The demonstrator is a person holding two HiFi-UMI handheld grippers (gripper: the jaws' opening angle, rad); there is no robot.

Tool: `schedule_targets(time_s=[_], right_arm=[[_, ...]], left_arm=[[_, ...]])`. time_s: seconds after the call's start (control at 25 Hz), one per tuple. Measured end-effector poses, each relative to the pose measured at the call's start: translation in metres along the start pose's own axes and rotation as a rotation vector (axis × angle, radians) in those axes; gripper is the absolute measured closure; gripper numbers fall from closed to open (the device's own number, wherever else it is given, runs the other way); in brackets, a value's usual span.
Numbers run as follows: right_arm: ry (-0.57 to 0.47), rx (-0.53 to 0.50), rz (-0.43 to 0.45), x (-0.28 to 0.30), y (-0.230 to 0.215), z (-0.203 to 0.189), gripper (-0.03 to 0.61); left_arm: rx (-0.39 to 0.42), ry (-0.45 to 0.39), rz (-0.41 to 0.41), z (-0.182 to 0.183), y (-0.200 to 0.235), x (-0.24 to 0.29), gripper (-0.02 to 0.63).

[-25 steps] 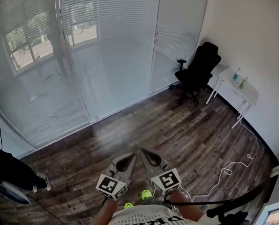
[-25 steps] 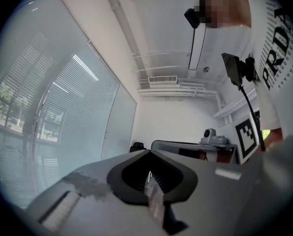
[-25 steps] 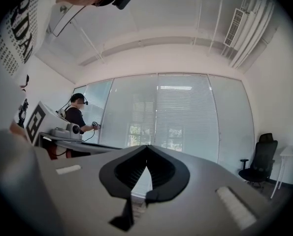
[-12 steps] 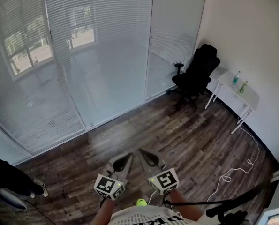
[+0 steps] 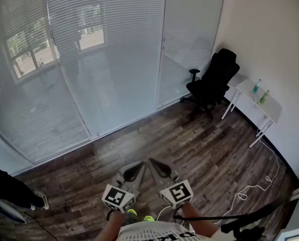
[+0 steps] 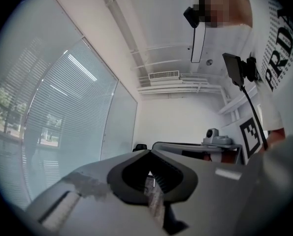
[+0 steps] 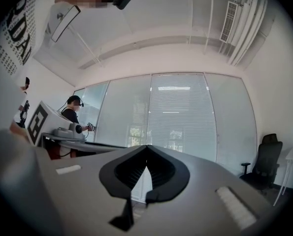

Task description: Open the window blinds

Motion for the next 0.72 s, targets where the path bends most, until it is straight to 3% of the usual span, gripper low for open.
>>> schedule_targets(time_s=[0.4,0.72], right_arm=[[0.028,-0.011,-0.007,0.054,-0.023,-0.006,0.571],[0.003,-0.002,-0.045,0.115,-0.055,0.010,0.571]], left_arm=[[-0.029,-0.009,-0.013,-0.004,0.054,0.029,0.621],[-0.030,-0.066,-0.046,0.023,0.114,0.061,0.621]])
Point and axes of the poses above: the fingertips, and each gripper's own axes: x forward along the fingers, y to its left, z out of its top, the point moved 3 cm from there along -x, backward along the fingers
